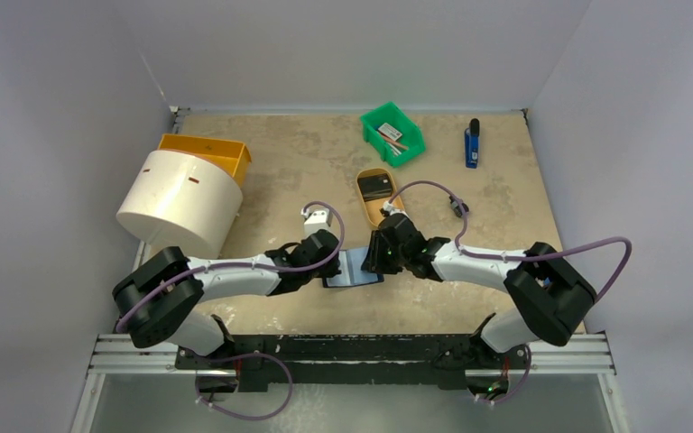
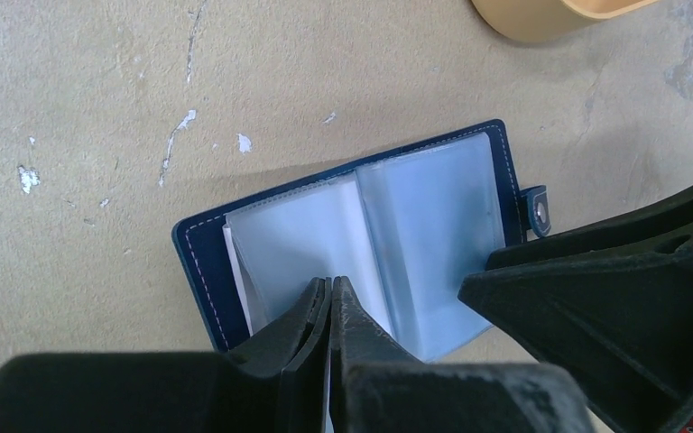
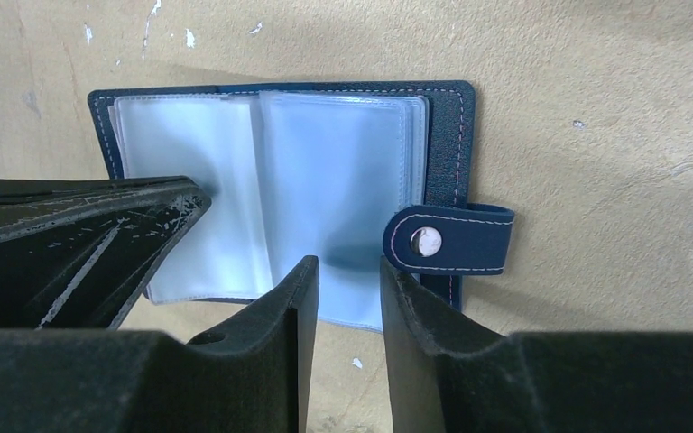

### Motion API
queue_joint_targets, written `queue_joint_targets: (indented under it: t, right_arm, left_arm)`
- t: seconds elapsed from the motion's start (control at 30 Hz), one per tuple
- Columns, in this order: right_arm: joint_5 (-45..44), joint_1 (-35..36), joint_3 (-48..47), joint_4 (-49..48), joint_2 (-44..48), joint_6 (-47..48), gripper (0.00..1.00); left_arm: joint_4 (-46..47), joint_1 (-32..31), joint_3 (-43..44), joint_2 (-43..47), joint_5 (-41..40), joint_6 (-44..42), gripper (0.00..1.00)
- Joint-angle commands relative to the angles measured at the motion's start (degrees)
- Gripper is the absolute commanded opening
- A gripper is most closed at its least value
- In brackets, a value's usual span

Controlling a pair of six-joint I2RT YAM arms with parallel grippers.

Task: Put the credit cards into the card holder
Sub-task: Open the card holder at the center of the board.

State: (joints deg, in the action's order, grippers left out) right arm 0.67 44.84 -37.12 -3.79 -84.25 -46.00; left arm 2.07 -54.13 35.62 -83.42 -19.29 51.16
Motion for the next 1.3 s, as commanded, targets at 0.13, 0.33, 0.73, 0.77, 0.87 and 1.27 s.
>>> queue_joint_targets:
  t: [0.13,0.33,0.73,0.77,0.87,1.27]
  right_arm:
    - [-4.5,-0.2,-1.3,3.7,0.3,2.4,0.37]
    - [-3.6,-0.2,-0.7,3.7,-0.9,2.8,0.37]
    - [-4.7,-0.2,1.7,6.8,8.7,2.2,0.39]
    - [-4.5,-0.2,1.4,7.3,10.2,2.4,0.4]
    - [-3.7,-0.2,0.3,8.8,13.5,3.0,0.41]
    - [-3.6,-0.5,-6.3,11.7,18.9,0.7,0.44]
  left_arm:
    - [0.9,0.1,-1.6,-0.9,-2.1,-2.5,0.0]
    - [-0.5,0.1,-2.2,-3.7,-4.3,-1.0,0.0]
    - [-1.3,0.2,-1.2,-2.8,-4.9,-1.7,0.0]
    - [-1.3,0.1,-1.2,-2.6,-5.0,-1.6,0.0]
    - [-1.4,0.2,-1.0,-2.4,-5.0,-1.5,0.0]
    - [-2.0,0.1,0.2,-0.7,-4.5,-1.5,0.0]
